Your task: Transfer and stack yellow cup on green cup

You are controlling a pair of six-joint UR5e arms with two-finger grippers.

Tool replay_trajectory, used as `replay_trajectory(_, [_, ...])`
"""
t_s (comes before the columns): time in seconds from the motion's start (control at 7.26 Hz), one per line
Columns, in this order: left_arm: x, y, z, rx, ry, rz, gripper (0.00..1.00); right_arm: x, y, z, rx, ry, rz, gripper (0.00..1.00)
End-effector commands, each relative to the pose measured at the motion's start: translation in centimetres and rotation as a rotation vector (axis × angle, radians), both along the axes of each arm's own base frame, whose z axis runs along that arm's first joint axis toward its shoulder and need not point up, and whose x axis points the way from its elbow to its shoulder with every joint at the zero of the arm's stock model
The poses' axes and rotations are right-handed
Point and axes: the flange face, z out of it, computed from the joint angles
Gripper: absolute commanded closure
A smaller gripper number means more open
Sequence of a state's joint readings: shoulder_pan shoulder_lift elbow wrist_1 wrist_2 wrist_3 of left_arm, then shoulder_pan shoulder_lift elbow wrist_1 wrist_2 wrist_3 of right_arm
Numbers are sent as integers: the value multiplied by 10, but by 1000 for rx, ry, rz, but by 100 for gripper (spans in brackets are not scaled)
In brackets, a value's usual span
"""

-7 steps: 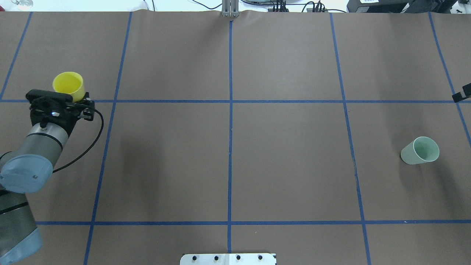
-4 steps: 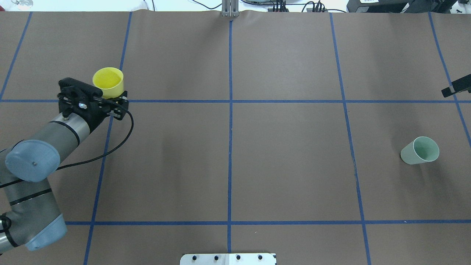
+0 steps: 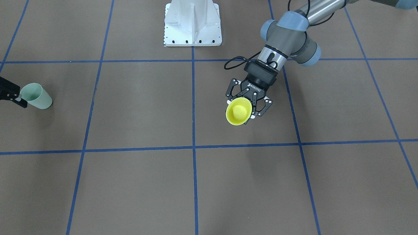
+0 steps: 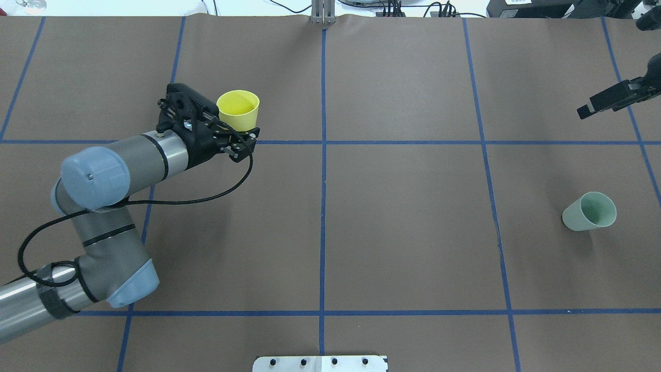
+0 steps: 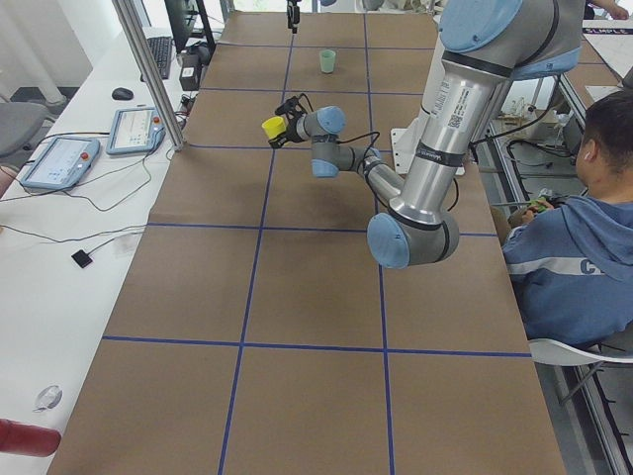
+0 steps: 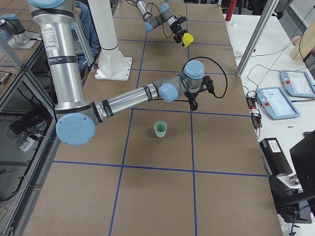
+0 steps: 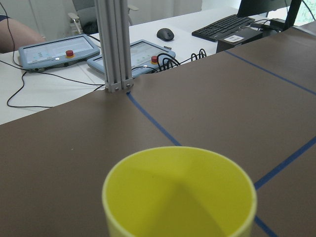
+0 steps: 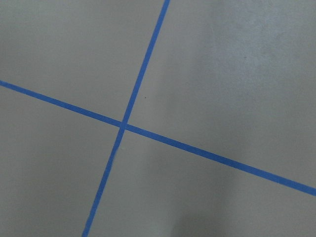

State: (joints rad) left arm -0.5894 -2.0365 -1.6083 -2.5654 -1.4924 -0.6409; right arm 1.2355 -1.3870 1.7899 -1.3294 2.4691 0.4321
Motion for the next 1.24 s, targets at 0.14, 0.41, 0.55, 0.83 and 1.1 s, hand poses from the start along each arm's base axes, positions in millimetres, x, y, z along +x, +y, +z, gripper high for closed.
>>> replay_trajectory(0.14, [0,-21,-30,298,19,160,100,-49,-9,-63,-72,-57,24,0])
replay_trajectory(0.41, [27,-27,-32,281,14,179,100,-75,0,-94,-87,-85,13,0])
replay_trajectory(0.55, [29,-18,-62,282,72,187,100,-87,1,-112,-117,-104,21,0])
replay_trajectory(0.83, [37,-10,-51,274,62,201,100,-118,9,-152,-167,-134,41,0])
replay_trajectory(1.1, [52,26,-53,422,55,352,100,-157,22,-170,-189,-135,29,0])
